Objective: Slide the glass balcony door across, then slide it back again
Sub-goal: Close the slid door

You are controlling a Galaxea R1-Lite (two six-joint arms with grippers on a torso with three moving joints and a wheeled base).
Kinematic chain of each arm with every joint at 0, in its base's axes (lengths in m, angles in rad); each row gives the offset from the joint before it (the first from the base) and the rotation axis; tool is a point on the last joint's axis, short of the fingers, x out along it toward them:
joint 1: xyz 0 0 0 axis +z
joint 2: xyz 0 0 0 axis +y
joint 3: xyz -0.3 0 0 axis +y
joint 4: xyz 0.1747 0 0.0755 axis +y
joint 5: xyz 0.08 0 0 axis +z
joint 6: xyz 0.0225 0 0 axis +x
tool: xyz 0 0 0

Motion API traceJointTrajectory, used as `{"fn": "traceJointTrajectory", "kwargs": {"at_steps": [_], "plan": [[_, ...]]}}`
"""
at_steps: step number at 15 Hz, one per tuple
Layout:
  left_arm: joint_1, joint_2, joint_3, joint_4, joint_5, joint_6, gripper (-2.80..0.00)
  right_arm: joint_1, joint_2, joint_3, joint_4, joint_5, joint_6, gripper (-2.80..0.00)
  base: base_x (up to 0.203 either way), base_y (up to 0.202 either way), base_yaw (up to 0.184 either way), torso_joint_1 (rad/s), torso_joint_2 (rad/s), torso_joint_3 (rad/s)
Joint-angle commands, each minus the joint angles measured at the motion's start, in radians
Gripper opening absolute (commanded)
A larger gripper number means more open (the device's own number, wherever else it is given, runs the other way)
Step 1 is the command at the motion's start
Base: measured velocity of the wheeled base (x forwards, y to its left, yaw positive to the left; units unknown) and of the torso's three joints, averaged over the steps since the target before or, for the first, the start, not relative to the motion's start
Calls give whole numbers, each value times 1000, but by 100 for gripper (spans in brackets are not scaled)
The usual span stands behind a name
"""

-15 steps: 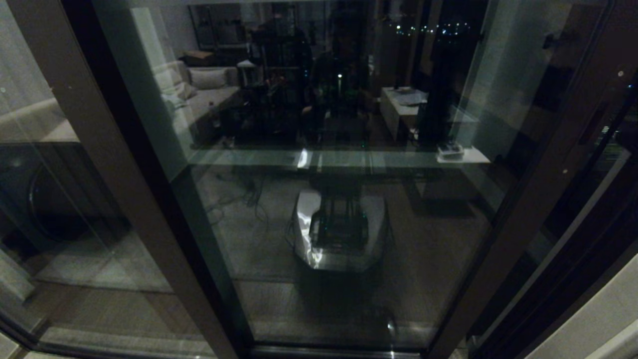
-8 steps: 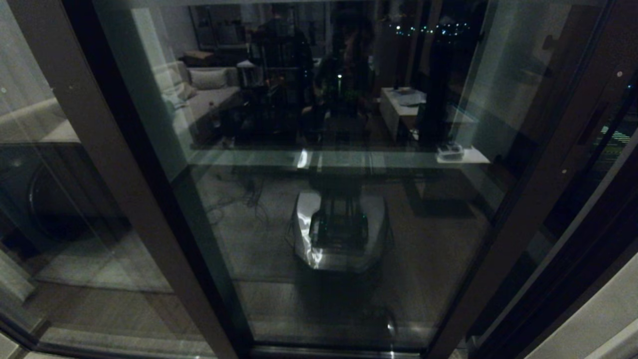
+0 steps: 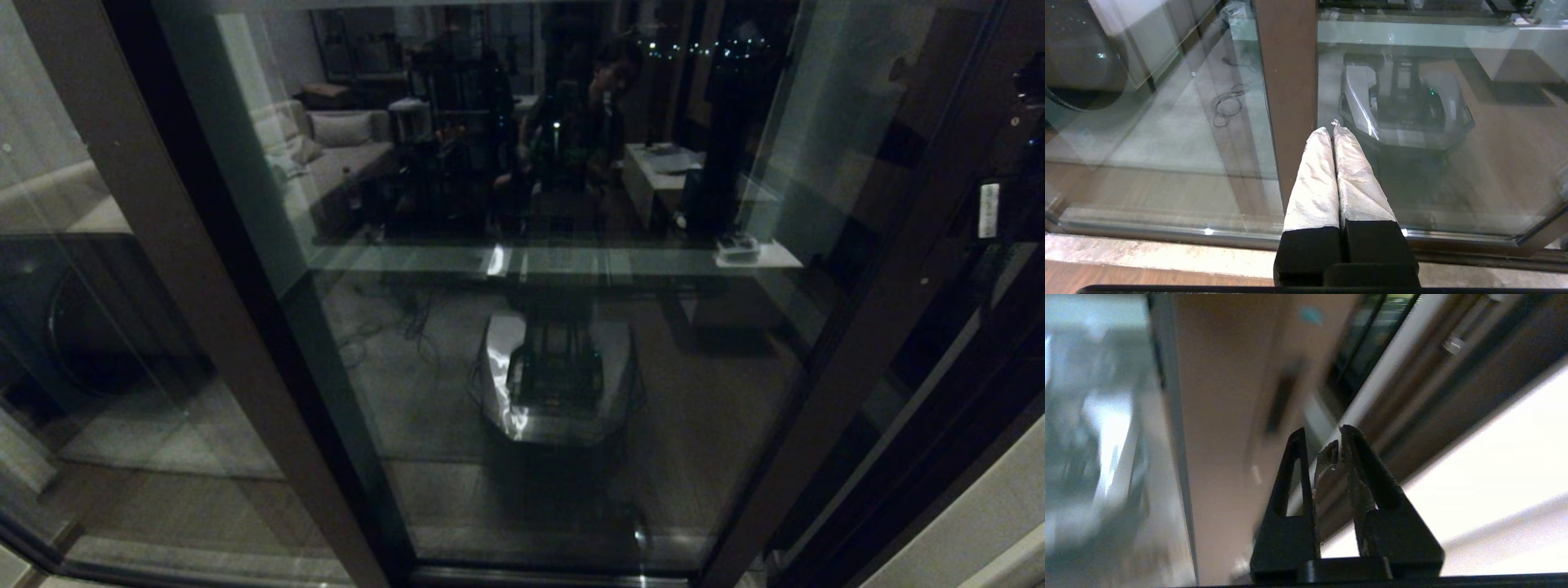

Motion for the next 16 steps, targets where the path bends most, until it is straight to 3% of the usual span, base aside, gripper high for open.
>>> {"fn": "traceJointTrajectory", "kwargs": {"at_steps": [1,9,11,16], "plan": [[0,0,2,0,0,-1,-280,-22,120,2,-111,-30,2,-280,0,0,0,0,0,0],[0,0,2,0,0,-1,-280,-5,-25,56,-100,-6,23,-280,0,0,0,0,0,0],[0,0,2,0,0,0,-280,47,-43,65,-85,2,43,-280,0,0,0,0,0,0],[0,0,2,0,0,0,-280,43,10,52,-82,6,74,-280,0,0,0,0,0,0]]}}
